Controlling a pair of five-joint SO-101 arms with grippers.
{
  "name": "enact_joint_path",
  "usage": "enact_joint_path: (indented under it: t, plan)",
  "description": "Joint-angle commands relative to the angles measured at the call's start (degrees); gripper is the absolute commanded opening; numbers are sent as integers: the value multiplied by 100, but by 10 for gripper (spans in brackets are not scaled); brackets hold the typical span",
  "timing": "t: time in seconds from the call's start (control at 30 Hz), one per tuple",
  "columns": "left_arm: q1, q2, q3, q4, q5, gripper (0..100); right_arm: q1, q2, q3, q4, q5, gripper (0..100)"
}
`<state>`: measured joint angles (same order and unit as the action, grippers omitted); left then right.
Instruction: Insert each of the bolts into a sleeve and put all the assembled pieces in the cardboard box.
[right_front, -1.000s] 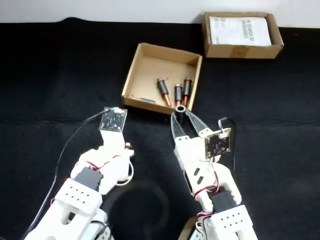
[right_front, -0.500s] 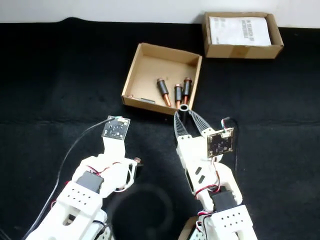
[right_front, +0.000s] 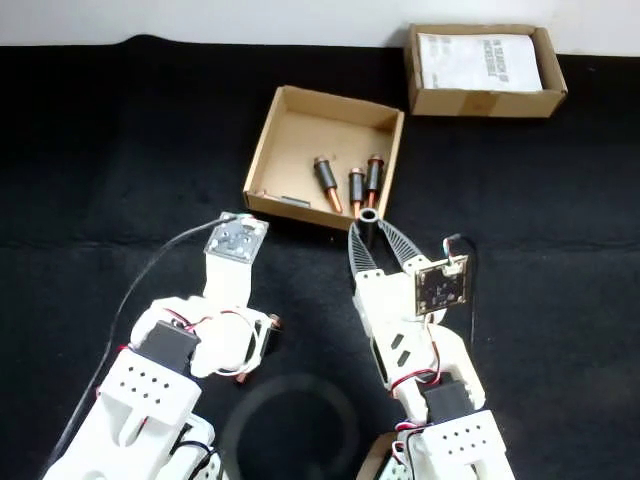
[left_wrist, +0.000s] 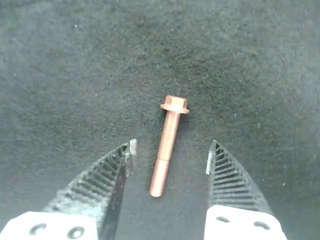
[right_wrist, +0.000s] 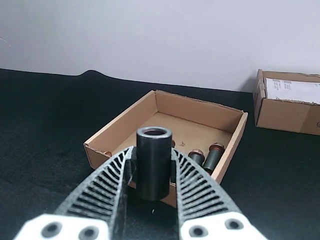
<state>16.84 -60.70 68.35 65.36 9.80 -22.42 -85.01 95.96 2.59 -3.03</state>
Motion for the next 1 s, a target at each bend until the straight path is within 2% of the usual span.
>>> enact_joint_path:
  t: [0.0,0.13,0.33,0.5,0.7,0.87,0.97]
  plan:
    - [-40,4,-251,62,-229,224,75,-163,251,13,-53,7]
    - [-48,910,-505,193,-220,224,163,-163,251,13,-62,7]
    - [-84,2870,-1815,413,-202,224,251,-163,259,13,-62,7]
    - [-48,3943,-2510,413,-202,224,251,-163,259,13,-62,7]
    - [-40,4356,-2571,413,-211,223,259,-163,259,13,-62,7]
    - [242,4391,-2325,316,-246,126,259,-163,259,-4,-62,7]
    - [295,4409,-2114,-132,-246,106,259,-163,259,-4,-62,7]
